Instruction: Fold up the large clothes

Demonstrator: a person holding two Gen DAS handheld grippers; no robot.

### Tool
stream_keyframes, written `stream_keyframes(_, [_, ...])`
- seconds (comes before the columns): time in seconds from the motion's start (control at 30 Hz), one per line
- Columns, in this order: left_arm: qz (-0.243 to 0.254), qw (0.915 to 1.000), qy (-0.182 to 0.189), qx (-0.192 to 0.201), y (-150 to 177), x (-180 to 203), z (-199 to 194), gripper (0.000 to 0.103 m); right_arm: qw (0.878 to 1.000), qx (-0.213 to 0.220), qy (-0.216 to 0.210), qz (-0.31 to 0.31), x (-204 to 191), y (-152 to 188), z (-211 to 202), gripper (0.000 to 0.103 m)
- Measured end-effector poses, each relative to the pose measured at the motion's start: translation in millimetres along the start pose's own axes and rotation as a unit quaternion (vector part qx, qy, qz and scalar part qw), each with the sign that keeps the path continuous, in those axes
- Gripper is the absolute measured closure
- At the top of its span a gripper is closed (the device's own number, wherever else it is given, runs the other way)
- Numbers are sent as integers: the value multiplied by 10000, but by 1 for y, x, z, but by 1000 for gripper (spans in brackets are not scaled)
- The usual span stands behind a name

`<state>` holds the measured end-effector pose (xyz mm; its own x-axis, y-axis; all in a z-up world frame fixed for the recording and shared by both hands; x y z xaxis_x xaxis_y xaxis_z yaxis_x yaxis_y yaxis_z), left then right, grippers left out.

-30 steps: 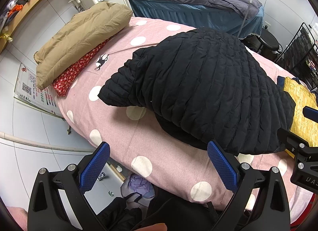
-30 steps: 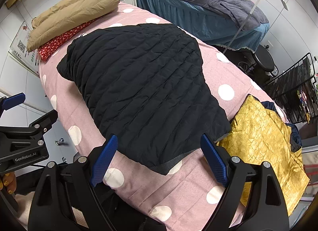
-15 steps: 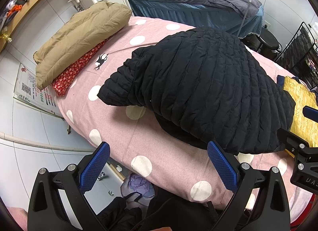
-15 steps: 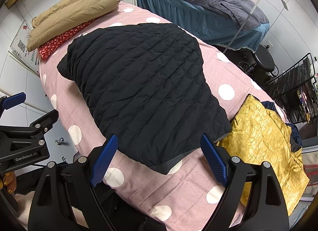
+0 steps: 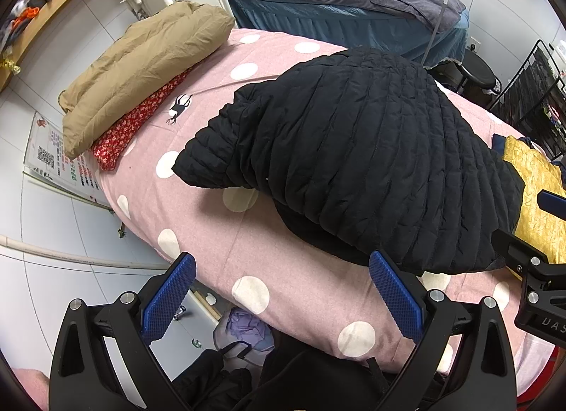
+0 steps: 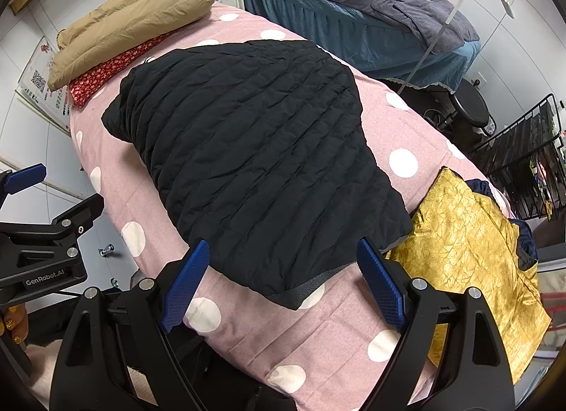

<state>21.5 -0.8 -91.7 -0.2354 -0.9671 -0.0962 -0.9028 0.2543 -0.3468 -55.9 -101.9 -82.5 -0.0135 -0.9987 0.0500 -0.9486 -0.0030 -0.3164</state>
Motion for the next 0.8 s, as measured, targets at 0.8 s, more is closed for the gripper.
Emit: stream_keyframes(0.8, [-257, 9991, 91, -330, 0, -15, 18, 7, 9999, 37, -132, 6, 1, -5, 7, 19])
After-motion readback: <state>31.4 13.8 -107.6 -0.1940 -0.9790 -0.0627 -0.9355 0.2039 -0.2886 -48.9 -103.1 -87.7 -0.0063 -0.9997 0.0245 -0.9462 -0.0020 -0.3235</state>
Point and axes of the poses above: each gripper's, at about its wrist camera, not at the fingertips, and z roughly the way its jaws point, x to its right, y to its underside, the point moved 9 cm from there along z, roughly the way its jaws point, and after that the axes turned 12 degrees about -z, right-handed, at the moved point
